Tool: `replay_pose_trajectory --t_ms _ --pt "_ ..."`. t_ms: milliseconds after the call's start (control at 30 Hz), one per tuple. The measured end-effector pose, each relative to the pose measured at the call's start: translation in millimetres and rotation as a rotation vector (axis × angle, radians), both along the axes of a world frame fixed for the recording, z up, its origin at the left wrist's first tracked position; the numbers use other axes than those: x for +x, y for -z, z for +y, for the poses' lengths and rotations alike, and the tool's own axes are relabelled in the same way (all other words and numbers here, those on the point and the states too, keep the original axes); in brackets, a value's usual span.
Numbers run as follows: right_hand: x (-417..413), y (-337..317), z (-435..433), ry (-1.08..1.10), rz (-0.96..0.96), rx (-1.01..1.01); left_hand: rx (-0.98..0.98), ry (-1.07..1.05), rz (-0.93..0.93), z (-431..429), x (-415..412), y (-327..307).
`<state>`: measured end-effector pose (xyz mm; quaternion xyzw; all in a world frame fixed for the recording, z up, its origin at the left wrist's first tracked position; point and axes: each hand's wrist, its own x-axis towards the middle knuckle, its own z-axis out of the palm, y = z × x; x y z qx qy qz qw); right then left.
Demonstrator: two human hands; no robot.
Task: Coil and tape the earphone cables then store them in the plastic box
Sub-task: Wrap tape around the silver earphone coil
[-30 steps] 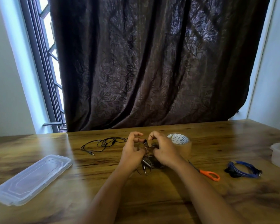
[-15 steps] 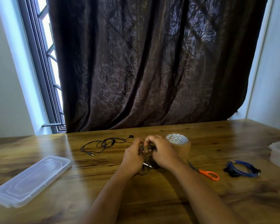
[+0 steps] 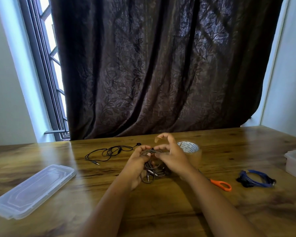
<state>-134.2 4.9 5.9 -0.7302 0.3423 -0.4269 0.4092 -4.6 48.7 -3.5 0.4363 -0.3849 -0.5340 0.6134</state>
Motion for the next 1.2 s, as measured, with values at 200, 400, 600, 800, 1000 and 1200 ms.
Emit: replay_pose_trajectory --t_ms 200,400,600,800,1000,1200 --pt "-3.0 -0.7 -5.2 -0.017 -0.225 0.245 0.042 -0.114 0.024 -0.2 -0.9 -1.3" --pt "3.6 3.6 0.9 -0.136 -0.049 0.256 0.006 -0.108 -0.063 1.9 -6.3 -1.2" --pt "1.9 5.2 -0.9 -0.068 -0.017 0.109 -0.003 -0.111 -0.079 1.3 -4.9 -0.5" --pt "4.3 6.8 -2.3 -0.007 0.116 -0.048 0.019 -0.091 -0.048 -1.0 -2.2 1.8" --pt "1.9 6.5 -1.0 0.002 0.192 -0.084 0.045 -0.080 -0.003 -0.3 -2.6 0.8" --pt "2.1 7.3 -2.5 0.052 0.277 -0.194 0.018 -0.051 -0.004 -0.8 -4.4 -0.3"
